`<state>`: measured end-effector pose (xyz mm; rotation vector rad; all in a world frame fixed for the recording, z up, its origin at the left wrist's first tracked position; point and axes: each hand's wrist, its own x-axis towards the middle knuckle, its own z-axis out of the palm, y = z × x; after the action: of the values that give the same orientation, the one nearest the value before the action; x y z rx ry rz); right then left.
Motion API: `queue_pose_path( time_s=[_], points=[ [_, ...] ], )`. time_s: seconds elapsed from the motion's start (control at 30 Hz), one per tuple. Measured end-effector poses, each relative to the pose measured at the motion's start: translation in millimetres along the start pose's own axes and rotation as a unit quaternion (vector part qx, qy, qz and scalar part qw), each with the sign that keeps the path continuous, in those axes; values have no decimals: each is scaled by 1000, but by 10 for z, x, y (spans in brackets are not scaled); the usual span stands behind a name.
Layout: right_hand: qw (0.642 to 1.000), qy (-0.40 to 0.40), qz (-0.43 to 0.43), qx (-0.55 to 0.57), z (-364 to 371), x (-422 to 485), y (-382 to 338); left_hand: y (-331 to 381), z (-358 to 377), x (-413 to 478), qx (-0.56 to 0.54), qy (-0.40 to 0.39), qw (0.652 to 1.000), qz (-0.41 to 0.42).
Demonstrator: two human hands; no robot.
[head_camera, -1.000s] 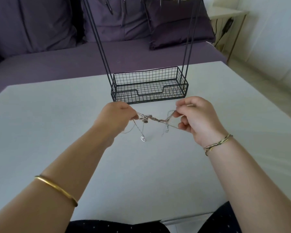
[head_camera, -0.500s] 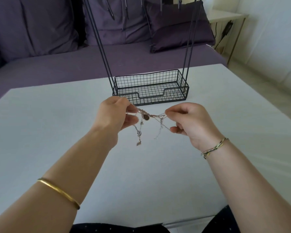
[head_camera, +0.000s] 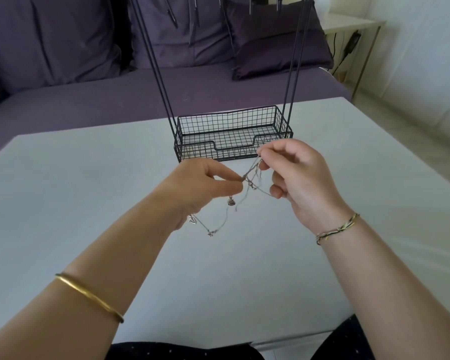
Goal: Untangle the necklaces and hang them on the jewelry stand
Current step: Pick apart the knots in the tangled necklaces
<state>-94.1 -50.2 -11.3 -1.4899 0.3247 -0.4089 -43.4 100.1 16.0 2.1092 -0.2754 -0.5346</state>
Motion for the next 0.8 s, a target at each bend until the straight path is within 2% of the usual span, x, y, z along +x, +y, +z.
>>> queue_pose_path(
  time_s=[0.2,0.3,0.4,0.5,0.57,0.63,0.7,0.8],
  points=[
    [999,26,32,8,-13,7,-19,-61,-37,44,-49,43,998,-19],
    [998,3,58,-14,-12,22,-4,-68,-51,51,-101,40,993,-50],
    [993,-25,85,-75,4,31,21,-70,-52,61,-148,50,985,-66],
    [980,-67,89,-165,23,-9,18,-65,-55,58,-147,45,986,-62],
    [975,-81,79,-189,44,-43,25,-46,-51,45,-120,31,991,-53],
    [979,-68,31,-192,58,-58,22,-12,-41,20,-93,15,995,-38],
    [985,-79,-13,-155,66,-73,-10,14,-30,-5,-72,4,997,-23],
    [984,-127,-33,-123,52,-91,-35,30,-25,-22,-47,2,999,-10]
  ],
)
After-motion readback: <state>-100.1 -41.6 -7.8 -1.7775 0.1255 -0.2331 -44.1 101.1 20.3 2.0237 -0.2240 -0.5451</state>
